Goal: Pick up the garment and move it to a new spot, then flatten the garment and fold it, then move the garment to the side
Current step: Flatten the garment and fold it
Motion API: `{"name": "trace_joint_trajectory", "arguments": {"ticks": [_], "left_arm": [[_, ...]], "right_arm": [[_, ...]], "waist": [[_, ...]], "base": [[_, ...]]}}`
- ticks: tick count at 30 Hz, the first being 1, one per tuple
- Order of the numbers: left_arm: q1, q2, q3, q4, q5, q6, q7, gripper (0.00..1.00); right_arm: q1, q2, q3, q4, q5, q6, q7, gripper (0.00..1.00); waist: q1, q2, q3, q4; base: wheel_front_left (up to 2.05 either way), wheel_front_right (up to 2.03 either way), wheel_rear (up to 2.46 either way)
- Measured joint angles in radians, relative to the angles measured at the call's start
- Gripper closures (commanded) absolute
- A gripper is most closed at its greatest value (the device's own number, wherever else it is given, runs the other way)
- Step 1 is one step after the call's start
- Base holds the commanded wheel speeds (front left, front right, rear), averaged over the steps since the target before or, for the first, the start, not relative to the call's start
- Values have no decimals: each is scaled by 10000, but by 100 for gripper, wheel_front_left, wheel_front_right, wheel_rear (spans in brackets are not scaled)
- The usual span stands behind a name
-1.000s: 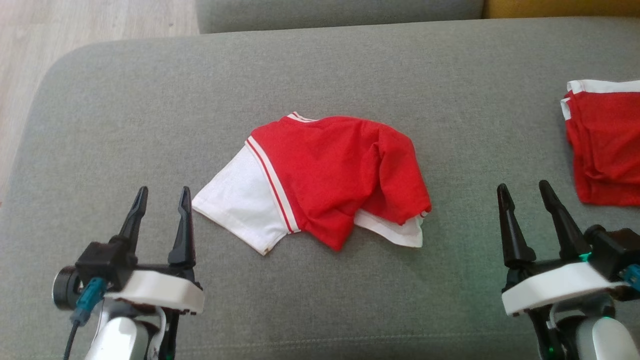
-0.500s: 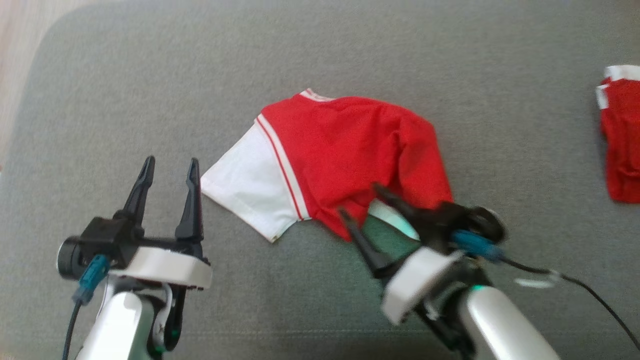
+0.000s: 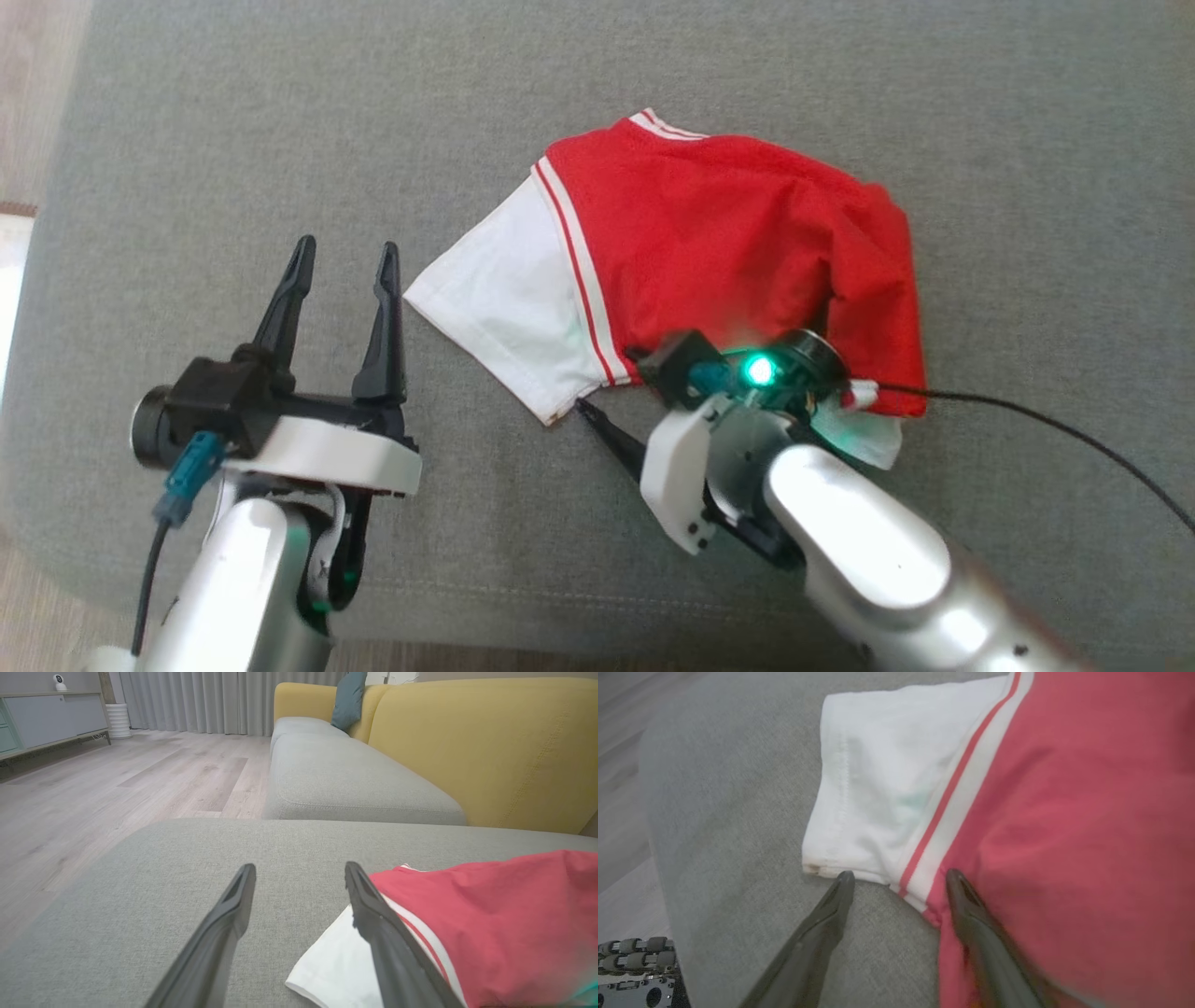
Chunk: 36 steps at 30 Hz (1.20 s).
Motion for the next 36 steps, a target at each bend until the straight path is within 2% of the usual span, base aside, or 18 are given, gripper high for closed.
{"name": "trace_joint_trajectory", "arguments": {"ticks": [2,3,4,5,8,11,15,20,25,29,32,33,34,36], "left_arm": [[-6,-40,0,73,0,-13,-10,0],[-6,-71,0,121,0,-17,-10,0],[-6,-92,4,163,0,-73,-10,0],[-6,-102,12,186,0,-90,-10,0],[-6,-115,25,199,6,-96,-12,0],[-6,-115,73,194,115,-100,-12,0],[-1,-102,217,155,174,-98,-12,0],[25,-65,295,90,176,-94,-12,0],[81,42,291,-35,263,-90,-12,0],[82,71,282,-67,263,-90,-10,0],[82,107,272,-104,263,-90,4,0],[82,121,270,-130,263,-90,6,0],[82,132,272,-151,263,-90,8,0],[82,150,263,-173,263,-90,19,0]], "right_arm": [[-325,84,155,376,2,0,13,0],[-497,123,255,504,29,0,13,22],[-664,157,364,652,98,0,17,66],[-803,167,464,769,194,0,19,100],[-998,159,604,892,598,0,-44,100],[-929,155,685,552,1162,0,-575,100],[-788,186,-109,-548,1751,0,-1678,100],[-265,188,-2270,-1678,1958,0,-2686,100],[1183,209,-4934,-2585,2192,0,-3315,100],[2490,238,-6899,-2688,2673,0,-3498,100],[3287,286,-7731,-2437,3103,0,-3607,100],[3459,311,-7837,-2290,3292,0,-3609,67],[3574,326,-7885,-2148,3599,0,-3616,0],[3653,416,-7894,-1889,3787,0,-3714,0]], "waist": [[-1,0,89,54],[-2,0,111,73],[-2,0,122,75],[-1,0,123,62],[-2,0,76,-19],[-1,0,-1,-152],[-2,0,-118,-398],[-2,0,-279,-788],[-2,0,-386,-1190],[-2,0,-389,-1407],[-2,0,-332,-1514],[-2,0,-306,-1545],[-2,0,-285,-1580],[-2,0,-248,-1629]], "base": [[0,0,0],[0,0,0],[0,0,0],[0,0,0],[0,0,0],[0,0,0],[0,0,0],[0,0,0],[0,0,0],[0,0,0],[0,0,0],[0,0,0],[0,0,0],[0,0,0]]}}
